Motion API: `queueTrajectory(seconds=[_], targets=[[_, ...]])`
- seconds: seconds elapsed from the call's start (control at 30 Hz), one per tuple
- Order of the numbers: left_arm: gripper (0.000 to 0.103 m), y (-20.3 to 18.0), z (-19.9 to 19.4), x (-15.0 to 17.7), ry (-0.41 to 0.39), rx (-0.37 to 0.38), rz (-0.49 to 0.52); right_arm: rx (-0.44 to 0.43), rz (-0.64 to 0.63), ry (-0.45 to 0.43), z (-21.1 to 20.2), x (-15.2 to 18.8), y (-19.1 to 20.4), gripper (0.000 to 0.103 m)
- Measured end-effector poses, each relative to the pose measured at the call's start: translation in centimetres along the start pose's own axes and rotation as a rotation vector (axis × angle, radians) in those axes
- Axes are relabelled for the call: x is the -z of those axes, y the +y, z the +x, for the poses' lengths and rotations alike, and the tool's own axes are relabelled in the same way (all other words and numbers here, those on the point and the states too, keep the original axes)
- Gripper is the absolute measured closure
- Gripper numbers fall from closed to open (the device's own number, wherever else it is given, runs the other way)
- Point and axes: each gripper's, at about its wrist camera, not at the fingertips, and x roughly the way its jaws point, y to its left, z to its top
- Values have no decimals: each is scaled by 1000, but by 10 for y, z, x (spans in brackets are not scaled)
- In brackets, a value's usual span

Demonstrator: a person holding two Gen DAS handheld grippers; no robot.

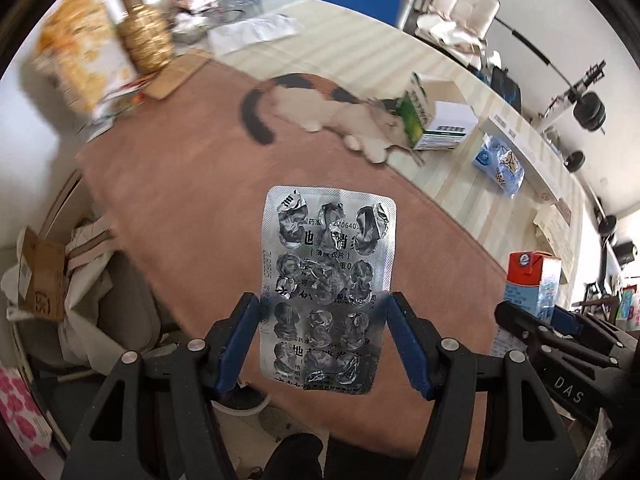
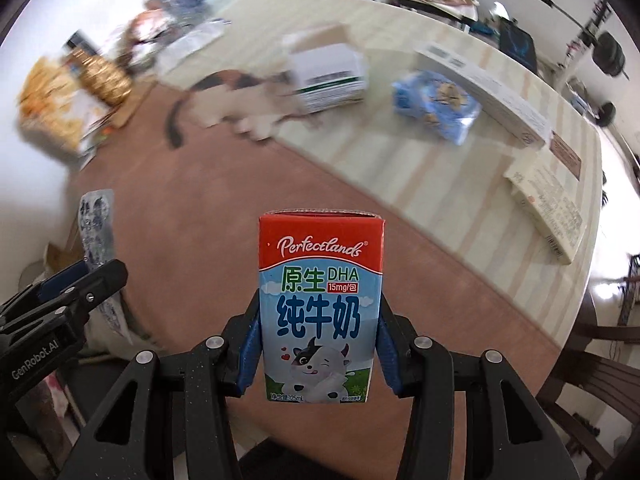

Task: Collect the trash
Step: 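Carry the blister pack and milk carton over the white trash bin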

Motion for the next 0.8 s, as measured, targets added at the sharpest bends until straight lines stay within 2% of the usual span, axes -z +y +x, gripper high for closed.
queueTrajectory(seconds=[0.2,0.37,0.53,0.7,0.8], targets=[[40,79,-19,72,-1,22,-112,-73,-75,8,7,68,83,52],[40,151,1,143,70,30,-236,-95,-130,81,53,133,139,52],[40,220,68,207,187,32,-417,-95,-180,219,138,188,178,52],[40,277,162,264,281,91,-618,-91,-241,327,234,233,201,52],[40,298,213,288,313,131,-698,-108,-250,387,294,253,208,52]])
